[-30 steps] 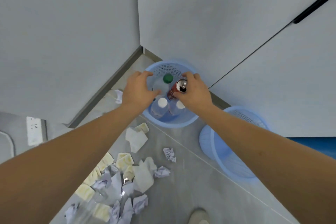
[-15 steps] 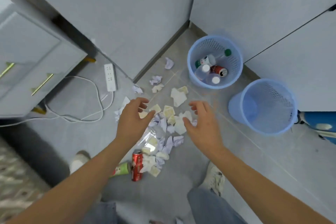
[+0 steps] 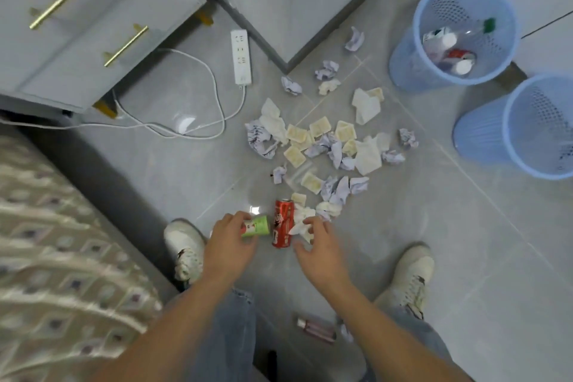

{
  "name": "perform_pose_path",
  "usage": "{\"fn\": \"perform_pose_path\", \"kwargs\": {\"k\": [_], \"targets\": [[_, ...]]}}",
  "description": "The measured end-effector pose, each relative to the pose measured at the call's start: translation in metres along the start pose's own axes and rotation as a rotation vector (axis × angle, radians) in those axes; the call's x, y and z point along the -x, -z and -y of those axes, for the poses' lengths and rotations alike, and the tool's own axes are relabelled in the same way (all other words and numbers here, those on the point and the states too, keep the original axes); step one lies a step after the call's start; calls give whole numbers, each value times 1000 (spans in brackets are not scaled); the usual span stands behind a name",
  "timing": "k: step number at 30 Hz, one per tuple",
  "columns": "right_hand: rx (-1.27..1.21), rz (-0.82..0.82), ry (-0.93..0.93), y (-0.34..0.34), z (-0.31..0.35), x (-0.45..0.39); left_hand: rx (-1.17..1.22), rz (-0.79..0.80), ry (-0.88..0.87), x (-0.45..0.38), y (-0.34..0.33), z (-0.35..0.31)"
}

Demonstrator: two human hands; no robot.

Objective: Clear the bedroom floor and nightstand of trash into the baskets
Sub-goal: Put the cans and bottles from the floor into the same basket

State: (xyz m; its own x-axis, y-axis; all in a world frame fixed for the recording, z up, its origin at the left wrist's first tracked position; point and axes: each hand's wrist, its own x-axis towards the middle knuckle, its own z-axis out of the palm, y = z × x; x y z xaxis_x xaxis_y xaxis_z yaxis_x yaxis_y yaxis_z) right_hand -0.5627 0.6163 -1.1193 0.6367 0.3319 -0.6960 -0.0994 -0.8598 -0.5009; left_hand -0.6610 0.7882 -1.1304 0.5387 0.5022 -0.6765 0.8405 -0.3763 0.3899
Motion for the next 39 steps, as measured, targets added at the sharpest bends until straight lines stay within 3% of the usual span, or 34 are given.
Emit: {"fn": "perform_pose_path", "kwargs": {"k": [5, 11, 15, 18, 22, 26, 29, 33, 39], "targets": [[71, -17, -39, -82, -34, -69, -182, 67, -41, -52, -80, 63], [219, -67, -68, -135, -72, -150, -441, 45, -119, -100, -157, 102], [341, -95, -15, -149, -70, -168, -579, 12, -155, -116, -167, 120], [251, -105, -21, -130, -54, -151, -531, -16, -178, -109, -140, 103], [124, -126, -44, -52, -33, -89, -309, -100, -215, -73, -80, 29], [6, -174, -101, 57, -8, -26, -78, -118, -218, -20, -16, -93], [-71, -296, -93, 143, 4, 5, -15, -106, -316, 9, 27, -182], [-250, -495, -104, 247, 10, 31, 186, -40, -319, 37, 65, -288], [-334, -668, -121, 345, 8, 40, 434, -93, -409, 34, 96, -394]]}}
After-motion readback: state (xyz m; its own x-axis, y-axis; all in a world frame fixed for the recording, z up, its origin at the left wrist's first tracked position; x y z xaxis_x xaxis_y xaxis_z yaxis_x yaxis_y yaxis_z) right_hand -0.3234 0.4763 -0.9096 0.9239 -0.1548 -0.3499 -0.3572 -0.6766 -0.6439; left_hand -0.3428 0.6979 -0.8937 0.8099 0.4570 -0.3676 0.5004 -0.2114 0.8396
